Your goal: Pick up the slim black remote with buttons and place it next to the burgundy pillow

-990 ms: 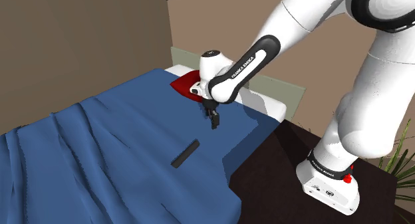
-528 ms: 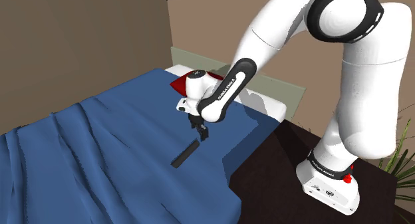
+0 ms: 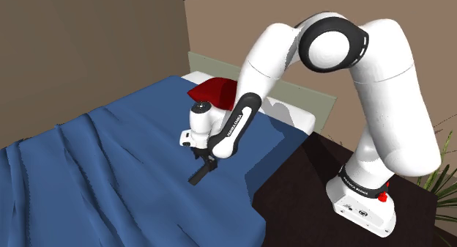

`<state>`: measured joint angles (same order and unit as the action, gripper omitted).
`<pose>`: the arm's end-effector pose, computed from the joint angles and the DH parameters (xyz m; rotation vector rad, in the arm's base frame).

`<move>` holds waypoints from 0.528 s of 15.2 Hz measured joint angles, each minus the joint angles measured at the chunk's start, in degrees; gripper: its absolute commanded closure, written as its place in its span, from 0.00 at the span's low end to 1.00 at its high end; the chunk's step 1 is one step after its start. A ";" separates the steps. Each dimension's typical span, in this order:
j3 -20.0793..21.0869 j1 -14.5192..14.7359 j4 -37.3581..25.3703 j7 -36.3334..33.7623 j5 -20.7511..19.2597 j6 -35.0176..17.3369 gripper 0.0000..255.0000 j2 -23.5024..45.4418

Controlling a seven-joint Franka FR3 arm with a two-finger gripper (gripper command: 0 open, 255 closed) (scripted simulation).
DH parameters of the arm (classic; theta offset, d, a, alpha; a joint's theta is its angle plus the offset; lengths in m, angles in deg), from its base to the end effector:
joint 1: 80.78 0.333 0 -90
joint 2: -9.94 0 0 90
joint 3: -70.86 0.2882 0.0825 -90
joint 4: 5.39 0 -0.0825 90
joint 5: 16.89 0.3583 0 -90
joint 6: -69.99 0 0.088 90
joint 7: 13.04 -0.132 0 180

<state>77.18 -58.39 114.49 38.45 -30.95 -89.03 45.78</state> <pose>0.4799 0.2765 0.1011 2.1536 2.2249 0.0921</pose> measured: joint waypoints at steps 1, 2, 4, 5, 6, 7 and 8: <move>-0.09 0.43 -0.94 0.34 -0.55 -0.54 0.00 1.29; -0.23 0.74 -1.49 0.43 -0.88 -0.98 0.00 2.18; -0.55 1.14 -2.37 0.39 -1.28 -1.80 0.00 3.78; -0.75 1.33 -2.94 0.30 -1.42 -2.21 0.00 4.73; -0.91 1.40 -3.44 0.31 -1.53 -2.57 0.00 5.58; -1.11 1.47 -3.88 0.30 -1.65 -3.00 0.00 6.43; -1.32 1.58 -4.47 0.26 -1.77 -3.48 0.00 7.47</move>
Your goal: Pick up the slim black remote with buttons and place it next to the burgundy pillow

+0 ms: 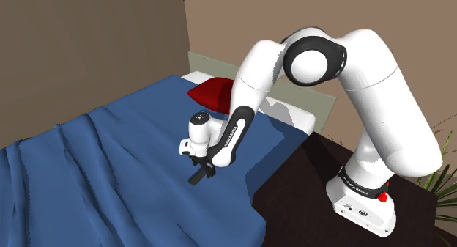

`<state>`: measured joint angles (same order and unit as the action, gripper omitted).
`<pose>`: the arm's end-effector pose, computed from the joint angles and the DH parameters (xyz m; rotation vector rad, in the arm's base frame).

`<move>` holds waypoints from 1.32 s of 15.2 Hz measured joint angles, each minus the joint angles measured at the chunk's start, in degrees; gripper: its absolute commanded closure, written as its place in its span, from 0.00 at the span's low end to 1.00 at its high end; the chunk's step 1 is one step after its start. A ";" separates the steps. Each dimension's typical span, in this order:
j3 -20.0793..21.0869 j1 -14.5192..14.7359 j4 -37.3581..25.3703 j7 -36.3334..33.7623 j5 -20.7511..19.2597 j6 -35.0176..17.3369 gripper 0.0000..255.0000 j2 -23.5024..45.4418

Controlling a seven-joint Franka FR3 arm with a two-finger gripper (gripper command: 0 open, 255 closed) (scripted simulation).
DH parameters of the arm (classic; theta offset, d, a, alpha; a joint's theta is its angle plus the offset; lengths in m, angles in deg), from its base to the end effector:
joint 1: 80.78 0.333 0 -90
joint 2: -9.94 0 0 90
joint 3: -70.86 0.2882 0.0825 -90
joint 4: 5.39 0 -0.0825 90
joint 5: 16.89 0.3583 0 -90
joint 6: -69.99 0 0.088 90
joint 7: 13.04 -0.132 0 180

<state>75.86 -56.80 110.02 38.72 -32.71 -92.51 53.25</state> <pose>0.4830 0.2850 0.0580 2.1055 2.2651 0.1029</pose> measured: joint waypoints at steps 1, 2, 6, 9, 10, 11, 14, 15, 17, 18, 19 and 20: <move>-0.12 0.15 -0.28 -0.10 -0.06 -0.22 0.00 0.51; -0.19 0.25 -0.45 -0.18 -0.09 -0.35 0.00 0.80; -0.22 0.30 -0.61 -0.21 -0.10 -0.41 0.00 1.00; -0.22 0.30 -0.62 -0.21 -0.10 -0.41 1.00 1.01; -0.13 0.35 -0.51 -0.20 -0.10 -0.08 1.00 0.82; -0.10 0.34 -0.45 -0.19 -0.09 -0.04 1.00 0.75; -0.14 0.42 -0.37 -0.27 -0.10 -0.12 1.00 0.70; -0.15 0.44 -0.40 -0.29 -0.10 -0.10 1.00 0.72; -0.16 0.44 -0.40 -0.30 -0.10 -0.13 1.00 0.71; -0.13 0.41 -0.39 -0.26 -0.11 -0.16 1.00 0.71; -0.08 0.30 -0.29 -0.21 -0.07 -0.09 1.00 0.48; 0.03 0.09 -0.01 -0.06 -0.01 0.12 1.00 -0.04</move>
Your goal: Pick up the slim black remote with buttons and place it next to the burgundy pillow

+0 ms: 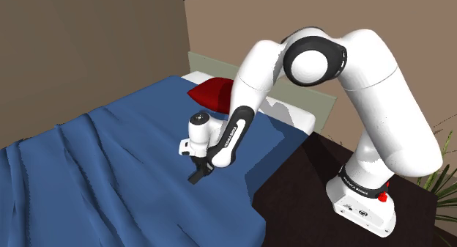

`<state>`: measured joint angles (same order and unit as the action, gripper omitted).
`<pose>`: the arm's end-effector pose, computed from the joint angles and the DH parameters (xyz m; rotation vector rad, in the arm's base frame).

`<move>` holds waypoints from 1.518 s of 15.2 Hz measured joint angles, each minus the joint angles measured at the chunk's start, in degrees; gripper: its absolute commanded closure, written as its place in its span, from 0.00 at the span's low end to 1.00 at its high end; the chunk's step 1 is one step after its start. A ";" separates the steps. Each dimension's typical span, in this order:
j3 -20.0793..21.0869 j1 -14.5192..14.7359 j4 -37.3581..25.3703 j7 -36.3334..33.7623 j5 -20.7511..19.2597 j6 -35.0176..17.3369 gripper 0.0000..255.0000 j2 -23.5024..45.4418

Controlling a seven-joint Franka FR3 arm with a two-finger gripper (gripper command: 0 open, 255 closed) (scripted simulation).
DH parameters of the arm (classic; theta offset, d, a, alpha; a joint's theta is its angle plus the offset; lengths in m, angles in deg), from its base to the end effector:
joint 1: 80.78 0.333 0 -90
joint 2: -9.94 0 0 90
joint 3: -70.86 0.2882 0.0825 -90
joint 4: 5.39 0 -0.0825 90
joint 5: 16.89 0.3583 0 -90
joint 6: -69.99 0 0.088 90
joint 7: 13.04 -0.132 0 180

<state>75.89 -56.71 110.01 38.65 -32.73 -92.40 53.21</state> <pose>0.4825 0.2860 0.0582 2.1045 2.2663 0.1015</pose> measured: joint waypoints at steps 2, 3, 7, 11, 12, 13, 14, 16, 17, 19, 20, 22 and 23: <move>0.33 -0.28 0.54 0.17 0.19 0.76 1.00 -1.32; 0.48 -0.28 0.98 0.12 0.28 1.08 1.00 -2.08; 1.30 -1.06 2.04 0.76 0.79 2.90 1.00 -4.94; 2.14 -1.79 3.15 1.37 1.41 4.82 1.00 -7.92; 2.34 -1.95 3.42 1.51 1.57 5.28 1.00 -8.65; 2.58 -2.12 3.75 1.65 1.76 5.81 1.00 -9.50; 2.75 -2.23 3.88 1.75 1.92 6.26 1.00 -10.08; 3.15 -2.46 4.24 1.98 2.27 7.26 1.00 -11.43; 3.37 -2.68 4.40 2.21 2.49 7.82 1.00 -12.14; 3.79 -2.97 4.71 2.53 2.91 8.90 1.00 -13.53; 3.97 -3.04 4.81 2.60 3.10 9.41 1.00 -14.14; 4.39 -3.45 5.12 3.08 3.58 10.52 1.00 -15.56; 4.57 -3.52 5.06 3.18 3.79 11.13 1.00 -16.12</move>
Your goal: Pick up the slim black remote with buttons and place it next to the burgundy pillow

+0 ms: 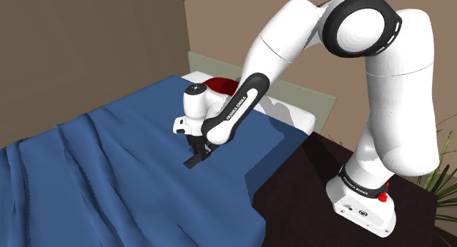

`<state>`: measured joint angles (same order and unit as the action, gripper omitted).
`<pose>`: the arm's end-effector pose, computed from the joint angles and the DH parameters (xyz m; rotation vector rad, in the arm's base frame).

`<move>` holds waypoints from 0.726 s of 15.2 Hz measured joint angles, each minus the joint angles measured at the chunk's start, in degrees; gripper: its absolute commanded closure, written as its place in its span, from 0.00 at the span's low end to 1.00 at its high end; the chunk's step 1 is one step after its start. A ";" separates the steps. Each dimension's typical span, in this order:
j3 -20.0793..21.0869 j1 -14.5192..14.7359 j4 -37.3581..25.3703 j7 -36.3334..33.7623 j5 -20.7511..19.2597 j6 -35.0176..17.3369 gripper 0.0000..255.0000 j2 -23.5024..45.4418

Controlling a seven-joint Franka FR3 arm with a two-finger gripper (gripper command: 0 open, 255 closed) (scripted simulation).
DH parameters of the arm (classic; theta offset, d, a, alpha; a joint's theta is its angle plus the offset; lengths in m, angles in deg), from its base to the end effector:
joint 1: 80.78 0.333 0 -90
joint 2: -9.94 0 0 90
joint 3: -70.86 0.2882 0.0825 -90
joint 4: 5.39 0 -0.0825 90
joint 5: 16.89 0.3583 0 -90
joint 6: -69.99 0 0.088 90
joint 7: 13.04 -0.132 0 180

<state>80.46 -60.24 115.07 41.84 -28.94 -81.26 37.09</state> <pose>0.4849 0.2873 0.1710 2.1053 2.2649 0.1032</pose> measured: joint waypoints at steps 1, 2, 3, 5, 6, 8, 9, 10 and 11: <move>0.17 -0.18 -0.16 0.27 0.23 0.64 1.00 -0.49; 0.35 -0.24 0.08 0.33 0.43 1.09 1.00 -1.18; 0.55 -0.46 0.24 0.62 0.71 1.70 1.00 -1.95; 0.89 -0.78 0.48 1.05 1.20 2.78 1.00 -3.30; 1.05 -0.88 0.33 1.23 1.44 3.44 1.00 -3.82; 1.39 -1.05 0.19 1.54 1.92 4.73 1.00 -4.99; 1.52 -1.11 0.07 1.66 2.13 5.32 1.00 -5.46; 1.66 -1.24 0.23 1.85 2.36 5.79 1.00 -6.10; 1.65 -1.82 1.08 2.58 2.62 5.56 1.00 -6.77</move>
<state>82.11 -62.05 116.15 44.42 -26.32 -75.70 30.31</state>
